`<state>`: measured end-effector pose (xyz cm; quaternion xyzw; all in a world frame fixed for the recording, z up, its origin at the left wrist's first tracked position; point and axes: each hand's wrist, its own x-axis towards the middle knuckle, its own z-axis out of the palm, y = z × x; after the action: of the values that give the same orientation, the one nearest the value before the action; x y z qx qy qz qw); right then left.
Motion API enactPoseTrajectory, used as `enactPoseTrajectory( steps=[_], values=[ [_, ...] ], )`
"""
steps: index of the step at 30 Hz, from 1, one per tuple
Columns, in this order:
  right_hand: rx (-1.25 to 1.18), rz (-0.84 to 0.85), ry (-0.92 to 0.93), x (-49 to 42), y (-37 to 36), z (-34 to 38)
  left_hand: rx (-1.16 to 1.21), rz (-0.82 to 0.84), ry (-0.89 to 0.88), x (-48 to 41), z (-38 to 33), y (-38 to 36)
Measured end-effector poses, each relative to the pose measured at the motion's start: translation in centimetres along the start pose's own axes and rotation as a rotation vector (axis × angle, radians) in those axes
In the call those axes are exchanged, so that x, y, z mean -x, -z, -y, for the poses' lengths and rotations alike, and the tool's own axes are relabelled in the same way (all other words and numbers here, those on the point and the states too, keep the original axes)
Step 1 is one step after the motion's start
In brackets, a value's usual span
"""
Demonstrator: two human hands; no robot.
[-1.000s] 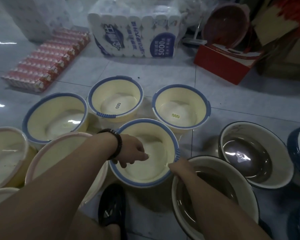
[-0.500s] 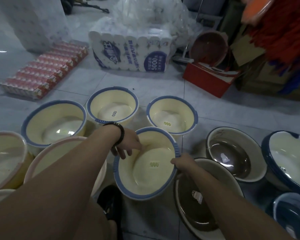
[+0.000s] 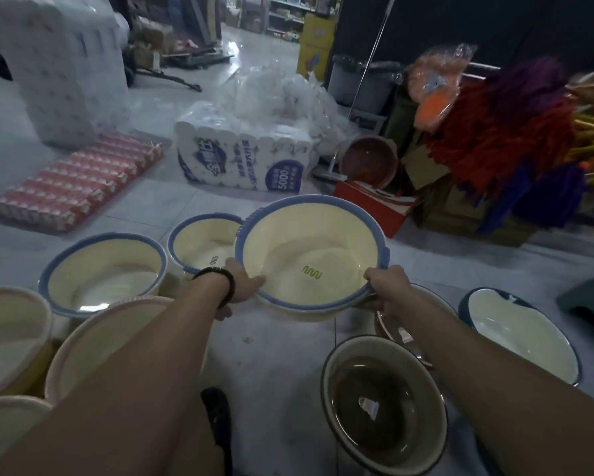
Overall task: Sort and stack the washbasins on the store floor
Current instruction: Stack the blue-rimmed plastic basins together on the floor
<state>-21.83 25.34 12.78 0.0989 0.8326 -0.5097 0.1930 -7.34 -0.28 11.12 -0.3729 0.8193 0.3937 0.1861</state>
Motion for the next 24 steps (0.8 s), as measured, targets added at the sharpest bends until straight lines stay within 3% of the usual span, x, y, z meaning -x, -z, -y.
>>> enactPoseTrajectory(
  steps=[4,11,20,24],
  values=[
    [-0.058,0.013,0.033,1.3,2.3,2.5,0.491,-0.146,-0.001,1.0,-0.8,-0.3],
    [0.042,-0.03,0.218,2.4,5.6,6.4,0.966,-0.056,-0.086,2.6,-2.6,-1.8],
    [-0.164,0.024,0.132,-1.8,4.9,6.0,1.134,-0.193,-0.206,0.5,-5.4,-2.3],
    [-0.251,-0.015,0.043,-7.2,2.8,4.4,1.139,-0.148,-0.187,-3.3,-7.3,-2.3]
  ],
)
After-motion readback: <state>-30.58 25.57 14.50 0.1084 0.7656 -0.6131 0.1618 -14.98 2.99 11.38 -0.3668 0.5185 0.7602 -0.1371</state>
